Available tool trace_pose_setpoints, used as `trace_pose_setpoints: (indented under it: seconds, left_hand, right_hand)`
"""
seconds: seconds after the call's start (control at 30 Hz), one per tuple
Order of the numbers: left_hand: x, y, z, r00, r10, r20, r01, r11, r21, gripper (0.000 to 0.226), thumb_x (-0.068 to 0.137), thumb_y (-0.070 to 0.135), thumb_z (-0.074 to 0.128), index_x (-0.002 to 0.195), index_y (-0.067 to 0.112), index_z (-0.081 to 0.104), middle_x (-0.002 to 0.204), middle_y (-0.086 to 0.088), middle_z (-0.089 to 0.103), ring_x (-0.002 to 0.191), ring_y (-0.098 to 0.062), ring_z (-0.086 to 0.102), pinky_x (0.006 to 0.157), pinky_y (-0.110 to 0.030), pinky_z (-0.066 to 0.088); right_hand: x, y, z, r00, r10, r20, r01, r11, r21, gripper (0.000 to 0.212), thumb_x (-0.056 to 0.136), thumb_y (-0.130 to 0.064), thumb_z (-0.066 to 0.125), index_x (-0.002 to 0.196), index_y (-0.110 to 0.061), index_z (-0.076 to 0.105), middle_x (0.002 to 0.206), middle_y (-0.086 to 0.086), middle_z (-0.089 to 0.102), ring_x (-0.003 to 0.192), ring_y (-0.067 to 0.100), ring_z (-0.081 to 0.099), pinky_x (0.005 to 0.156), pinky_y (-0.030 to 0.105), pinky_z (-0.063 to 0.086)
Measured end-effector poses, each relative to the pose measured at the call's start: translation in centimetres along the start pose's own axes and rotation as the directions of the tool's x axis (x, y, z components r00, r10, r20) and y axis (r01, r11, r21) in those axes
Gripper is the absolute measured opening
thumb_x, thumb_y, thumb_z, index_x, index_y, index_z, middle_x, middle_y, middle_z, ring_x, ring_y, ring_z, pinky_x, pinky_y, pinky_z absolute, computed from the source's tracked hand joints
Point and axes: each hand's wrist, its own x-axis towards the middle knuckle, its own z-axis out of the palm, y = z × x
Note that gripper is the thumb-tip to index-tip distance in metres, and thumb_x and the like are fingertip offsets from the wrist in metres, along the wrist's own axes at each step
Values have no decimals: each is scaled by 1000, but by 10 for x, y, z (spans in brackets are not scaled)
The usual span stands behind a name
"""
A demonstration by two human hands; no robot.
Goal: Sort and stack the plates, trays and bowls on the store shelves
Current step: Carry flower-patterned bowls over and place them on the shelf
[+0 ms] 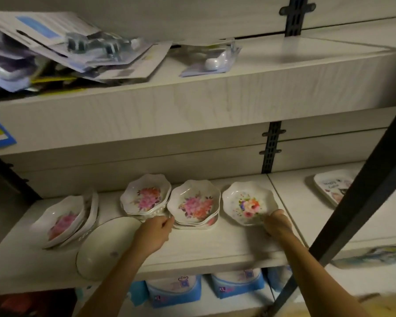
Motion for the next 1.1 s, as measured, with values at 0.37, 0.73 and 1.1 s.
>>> trace_pose_setpoints:
  seconds: [0.37, 0.73, 1.1]
  left_hand:
    - [57, -8, 5, 978, -161, 135, 173, 981, -84, 61, 87, 57, 43, 64, 3, 62, 54, -6, 60, 40, -19, 49, 49, -24, 42]
    - [79, -9, 7, 992, -112, 54, 117, 987, -108, 30, 86, 23, 53, 69, -1, 59, 80, -27, 64, 77, -33, 61, 62, -34, 41]
    - [79, -25, -23, 996, 55, 70, -27, 935, -353, 37, 87, 11, 47, 50, 9, 44, 30, 6, 37, 44, -17, 33, 49, -28, 23]
  right_hand:
    - [-37, -7, -5, 986, -13, -168, -4, 995, -101, 24, 96, -16, 40, 111, 4, 41, 98, 21, 60, 83, 32, 59, 70, 37, 44]
    - [-76, -6, -6, 970, -73, -232, 45, 991, -123, 10, 96, -13, 38, 97, -8, 29, 92, 13, 46, 77, 28, 51, 64, 37, 41]
    - [-126, 0, -3, 957, -47, -287, 24, 996, -84, 31, 97, -19, 39, 122, -1, 40, 115, 21, 58, 92, 32, 57, 74, 37, 45]
